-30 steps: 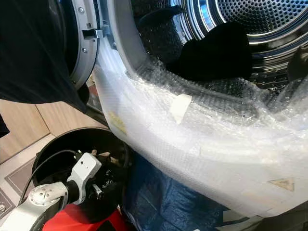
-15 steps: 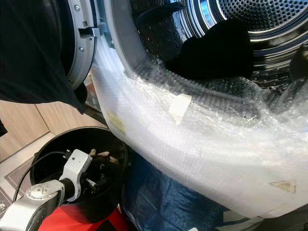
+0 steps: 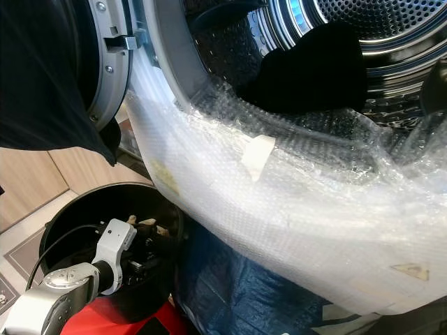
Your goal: Clothes washing
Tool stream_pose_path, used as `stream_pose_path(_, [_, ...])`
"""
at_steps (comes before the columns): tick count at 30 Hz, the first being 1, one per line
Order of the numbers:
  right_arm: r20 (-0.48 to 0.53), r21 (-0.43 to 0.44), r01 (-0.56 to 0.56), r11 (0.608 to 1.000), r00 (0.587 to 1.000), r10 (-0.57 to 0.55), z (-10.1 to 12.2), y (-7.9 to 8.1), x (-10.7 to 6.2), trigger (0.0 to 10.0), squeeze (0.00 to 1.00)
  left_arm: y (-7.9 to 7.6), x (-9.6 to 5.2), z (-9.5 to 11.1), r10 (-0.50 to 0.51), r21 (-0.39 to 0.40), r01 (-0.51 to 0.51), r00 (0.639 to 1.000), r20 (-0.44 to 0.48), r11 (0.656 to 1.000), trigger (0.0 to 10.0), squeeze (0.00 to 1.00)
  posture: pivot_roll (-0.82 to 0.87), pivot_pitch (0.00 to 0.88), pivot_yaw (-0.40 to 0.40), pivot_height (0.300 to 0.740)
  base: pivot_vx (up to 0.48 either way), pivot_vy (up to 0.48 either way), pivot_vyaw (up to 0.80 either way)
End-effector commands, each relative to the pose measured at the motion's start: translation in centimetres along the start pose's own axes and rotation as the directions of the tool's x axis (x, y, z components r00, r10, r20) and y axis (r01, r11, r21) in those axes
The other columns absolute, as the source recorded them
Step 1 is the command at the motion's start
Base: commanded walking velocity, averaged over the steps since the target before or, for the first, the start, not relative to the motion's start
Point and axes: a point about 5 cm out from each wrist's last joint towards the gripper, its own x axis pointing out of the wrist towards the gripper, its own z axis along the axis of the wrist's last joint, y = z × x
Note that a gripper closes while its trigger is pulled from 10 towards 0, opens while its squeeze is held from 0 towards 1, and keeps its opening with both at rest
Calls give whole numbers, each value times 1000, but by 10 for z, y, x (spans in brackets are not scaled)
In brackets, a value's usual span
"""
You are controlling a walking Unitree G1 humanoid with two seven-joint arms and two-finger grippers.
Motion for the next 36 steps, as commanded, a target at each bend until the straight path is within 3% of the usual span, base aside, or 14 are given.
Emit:
stream_pose_path(1, [-24,1,0,1000,1000,0,-6,0,-1,10000,0,8,-2,-1,59,13,-59,998,-11,998,0,0,104,109,-51,740,0,0,0])
stream_pose_path(9, [-22,3,-15,1000,1000,15,-3,4,0,10000,0,12,-2,-1,88,29,-88,996,-23,996,0,0,107,106,-55,740,0,0,0])
stream_pose_path(17, [-24,-8,-21,1000,999,21,-2,5,0,10000,0,4,0,-3,60,42,-59,998,-28,997,0,0,108,103,-60,740,0,0,0])
stream_pose_path(21, [-24,-18,-20,1000,1000,20,-2,4,0,10000,0,1,-2,4,54,54,-54,998,12,997,0,0,109,101,-62,740,0,0,0])
stream_pose_path(25, [-28,-30,-22,999,999,22,-4,3,0,10000,0,-4,-10,27,8,50,-14,992,125,999,0,0,122,90,-62,740,0,0,0])
stream_pose_path(31, [-26,-37,-25,999,999,24,-3,5,0,10000,0,-10,-11,27,-29,73,20,992,121,997,0,0,121,78,-58,740,0,0,0])
stream_pose_path(36, [-15,-32,-27,999,1000,26,-1,5,0,10000,0,-16,-15,42,-71,100,54,982,176,993,0,0,119,71,-58,740,0,0,0])
